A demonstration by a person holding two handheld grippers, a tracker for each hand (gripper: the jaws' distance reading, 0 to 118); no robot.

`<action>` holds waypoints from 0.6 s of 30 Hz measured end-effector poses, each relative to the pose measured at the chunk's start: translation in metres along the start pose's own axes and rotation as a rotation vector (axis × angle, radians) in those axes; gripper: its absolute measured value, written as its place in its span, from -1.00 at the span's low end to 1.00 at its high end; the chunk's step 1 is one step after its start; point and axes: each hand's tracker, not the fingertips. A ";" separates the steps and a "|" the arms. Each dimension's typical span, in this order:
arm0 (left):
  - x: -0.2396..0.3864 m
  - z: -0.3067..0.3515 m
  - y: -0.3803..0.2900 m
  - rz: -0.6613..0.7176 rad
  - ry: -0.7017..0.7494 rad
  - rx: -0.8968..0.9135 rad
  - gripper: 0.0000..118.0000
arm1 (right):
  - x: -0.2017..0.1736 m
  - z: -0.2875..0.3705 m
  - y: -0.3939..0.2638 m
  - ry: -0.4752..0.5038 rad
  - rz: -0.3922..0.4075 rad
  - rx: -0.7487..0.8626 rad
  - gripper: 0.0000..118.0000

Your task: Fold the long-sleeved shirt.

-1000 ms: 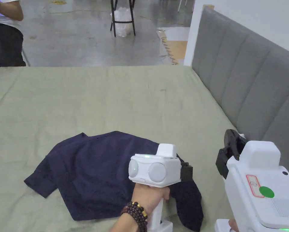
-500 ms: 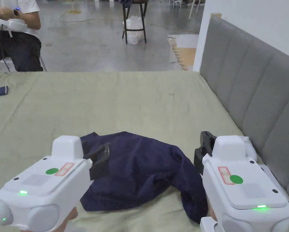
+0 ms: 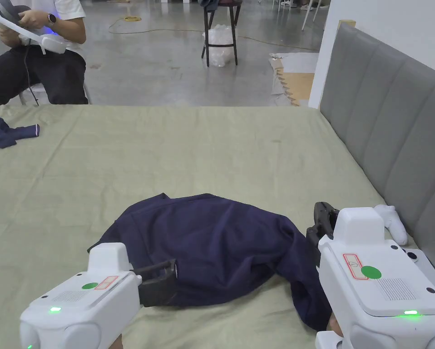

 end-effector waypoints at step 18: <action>0.001 -0.140 -0.030 -0.067 0.085 -0.305 -0.71 | 0.023 -0.026 -0.062 0.004 0.051 -0.356 0.28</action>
